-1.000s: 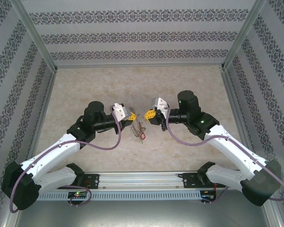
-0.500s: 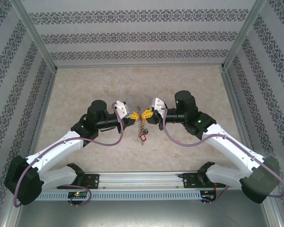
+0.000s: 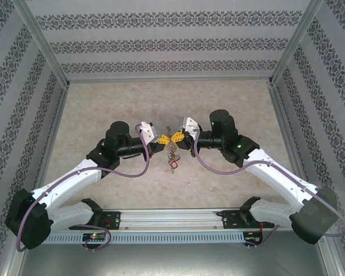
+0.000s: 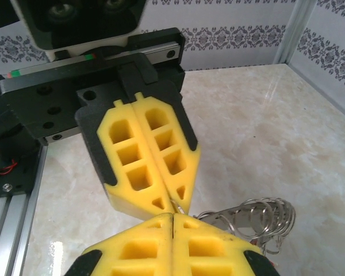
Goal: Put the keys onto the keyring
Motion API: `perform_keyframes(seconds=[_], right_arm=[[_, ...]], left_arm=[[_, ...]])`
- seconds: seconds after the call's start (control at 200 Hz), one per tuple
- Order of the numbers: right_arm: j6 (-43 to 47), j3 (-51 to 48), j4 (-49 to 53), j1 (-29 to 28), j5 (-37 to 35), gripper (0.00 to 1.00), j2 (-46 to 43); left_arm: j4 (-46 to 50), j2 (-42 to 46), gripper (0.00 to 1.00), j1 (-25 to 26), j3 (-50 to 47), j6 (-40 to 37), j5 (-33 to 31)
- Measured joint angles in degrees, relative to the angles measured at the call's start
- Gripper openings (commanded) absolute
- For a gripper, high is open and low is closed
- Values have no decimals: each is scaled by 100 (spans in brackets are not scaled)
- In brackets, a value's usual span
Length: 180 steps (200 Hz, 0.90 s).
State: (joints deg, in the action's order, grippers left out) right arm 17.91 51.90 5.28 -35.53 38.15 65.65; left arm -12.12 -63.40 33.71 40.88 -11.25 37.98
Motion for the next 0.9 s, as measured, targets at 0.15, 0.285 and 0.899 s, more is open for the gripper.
perform_keyframes(seconds=[0.15, 0.285, 0.899], right_arm=[[-61, 0, -105, -39, -87, 0, 2], [-125, 0, -212, -103, -157, 0, 4], [-153, -177, -184, -186, -1134, 0, -144]], left_arm=[[-2, 0, 0, 11, 0, 0, -7], [-2, 0, 0, 42, 0, 0, -24], [-79, 2, 0, 42, 0, 0, -282]])
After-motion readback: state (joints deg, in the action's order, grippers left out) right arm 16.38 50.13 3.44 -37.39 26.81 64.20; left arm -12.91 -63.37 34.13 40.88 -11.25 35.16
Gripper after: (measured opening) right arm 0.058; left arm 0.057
